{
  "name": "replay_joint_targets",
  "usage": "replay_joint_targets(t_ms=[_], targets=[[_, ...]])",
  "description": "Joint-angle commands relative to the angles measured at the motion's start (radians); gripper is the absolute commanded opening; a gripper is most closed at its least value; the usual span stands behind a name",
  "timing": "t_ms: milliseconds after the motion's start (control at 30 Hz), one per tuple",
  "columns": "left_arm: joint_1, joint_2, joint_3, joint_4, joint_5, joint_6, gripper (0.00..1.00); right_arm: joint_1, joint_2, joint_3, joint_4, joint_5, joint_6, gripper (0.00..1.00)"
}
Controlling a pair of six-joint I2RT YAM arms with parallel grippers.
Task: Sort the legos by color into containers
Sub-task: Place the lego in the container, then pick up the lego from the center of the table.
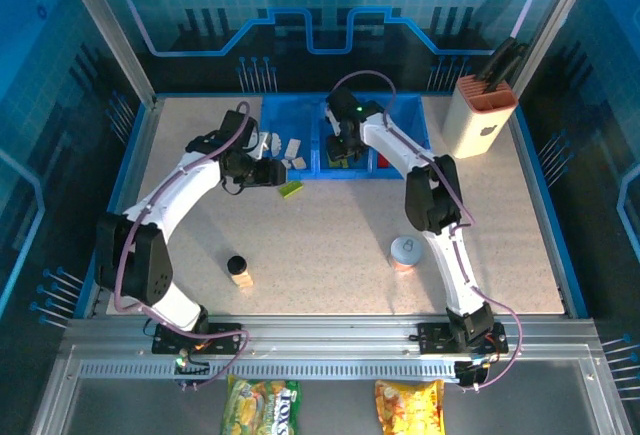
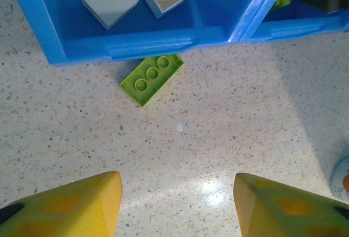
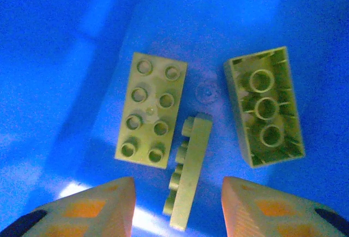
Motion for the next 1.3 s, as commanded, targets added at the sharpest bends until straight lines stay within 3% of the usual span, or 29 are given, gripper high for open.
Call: replay_joint_targets(t_ms=[0,733,1267], targets=[[-0.013,0.033,-0.001,0.007,-0.033,-0.021,0.57,0.002,-0.128,-0.004,-0.037,0.008,-0.016,0.46],[-0.062,0.273,-0.002,0.254,-0.151,0.119,0.56,0.004,-0.729,-0.572,0.052,0.013,0.071,0.48],[-0.072,0.317,-0.027,0.336,-0.166,0.101,0.6,-0.021,-0.908,-0.753,0.027,0.037,0.095,0.48]])
